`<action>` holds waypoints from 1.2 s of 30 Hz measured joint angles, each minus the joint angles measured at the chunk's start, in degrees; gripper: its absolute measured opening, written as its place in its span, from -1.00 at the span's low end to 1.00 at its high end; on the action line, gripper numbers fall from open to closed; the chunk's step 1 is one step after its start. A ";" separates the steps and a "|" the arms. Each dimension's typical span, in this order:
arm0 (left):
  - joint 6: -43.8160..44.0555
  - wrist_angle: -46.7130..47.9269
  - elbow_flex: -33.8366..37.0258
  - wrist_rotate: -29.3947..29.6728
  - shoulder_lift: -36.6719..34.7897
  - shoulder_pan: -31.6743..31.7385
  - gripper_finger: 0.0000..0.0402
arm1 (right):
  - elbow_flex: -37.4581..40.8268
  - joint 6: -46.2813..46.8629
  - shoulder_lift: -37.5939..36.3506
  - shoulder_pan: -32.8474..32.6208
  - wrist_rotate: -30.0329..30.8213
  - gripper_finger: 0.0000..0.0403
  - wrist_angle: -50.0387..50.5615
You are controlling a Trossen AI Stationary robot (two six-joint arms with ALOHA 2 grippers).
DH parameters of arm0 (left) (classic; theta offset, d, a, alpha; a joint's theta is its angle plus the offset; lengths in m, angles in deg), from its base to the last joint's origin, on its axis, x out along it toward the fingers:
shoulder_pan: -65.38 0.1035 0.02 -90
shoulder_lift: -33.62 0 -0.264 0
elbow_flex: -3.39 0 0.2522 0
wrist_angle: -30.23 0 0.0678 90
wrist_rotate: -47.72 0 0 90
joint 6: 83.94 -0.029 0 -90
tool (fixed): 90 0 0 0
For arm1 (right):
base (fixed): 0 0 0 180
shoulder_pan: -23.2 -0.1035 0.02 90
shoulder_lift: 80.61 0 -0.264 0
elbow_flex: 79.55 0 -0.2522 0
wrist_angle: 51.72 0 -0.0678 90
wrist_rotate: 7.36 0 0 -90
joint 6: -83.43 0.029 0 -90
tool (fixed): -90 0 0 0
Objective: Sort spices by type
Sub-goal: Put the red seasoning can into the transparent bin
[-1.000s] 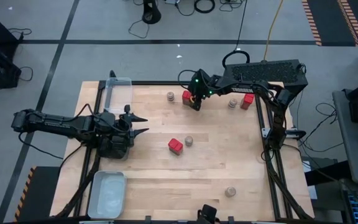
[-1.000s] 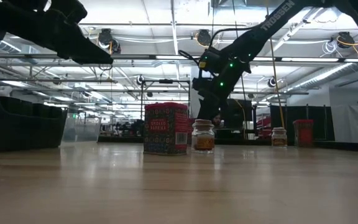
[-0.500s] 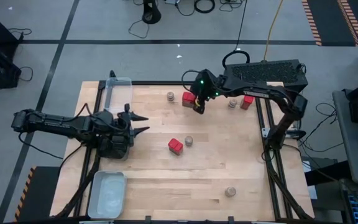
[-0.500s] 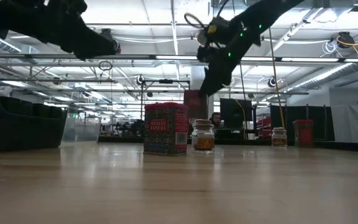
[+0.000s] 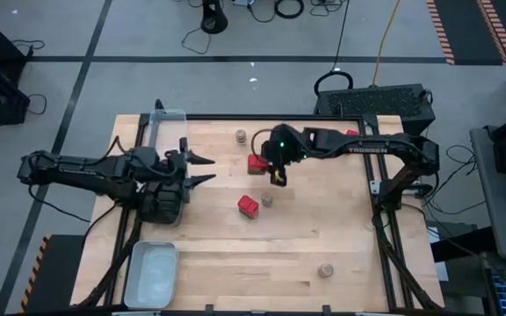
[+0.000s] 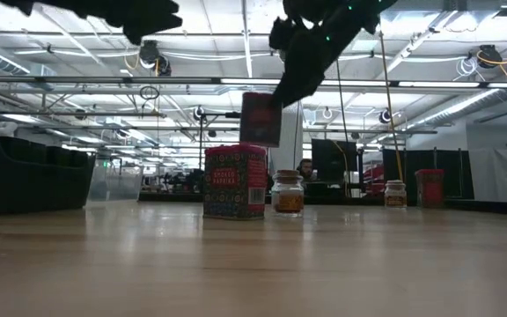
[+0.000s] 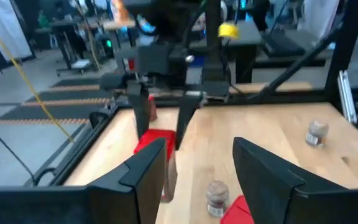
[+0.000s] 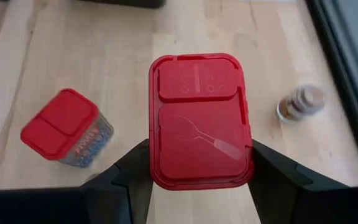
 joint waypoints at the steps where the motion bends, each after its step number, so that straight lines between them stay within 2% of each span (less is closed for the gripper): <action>1: -0.27 1.25 -1.38 0.02 1.24 0.12 -0.04 | 0.00 -0.36 0.00 -1.01 0.87 -0.04 -0.43; 13: -4.18 11.24 -15.46 0.32 18.05 1.87 -0.03 | 0.00 -1.14 0.00 -7.22 1.70 -0.03 -2.71; 19: -2.49 14.66 -20.75 -0.03 24.72 1.87 0.21 | 0.00 -2.64 0.00 -7.59 1.54 -0.03 -2.72; 28: -0.94 13.89 -22.31 1.91 30.41 1.70 0.62 | 0.00 -4.19 0.00 -7.53 1.66 -0.03 -2.77; 32: -1.01 12.56 -22.37 4.39 32.05 1.76 0.69 | 0.00 -4.39 0.00 -7.51 1.63 -0.03 -2.78; 36: -1.02 11.50 -22.37 1.99 33.53 1.70 0.70 | 0.00 -4.39 0.00 -7.51 1.61 -0.03 -2.81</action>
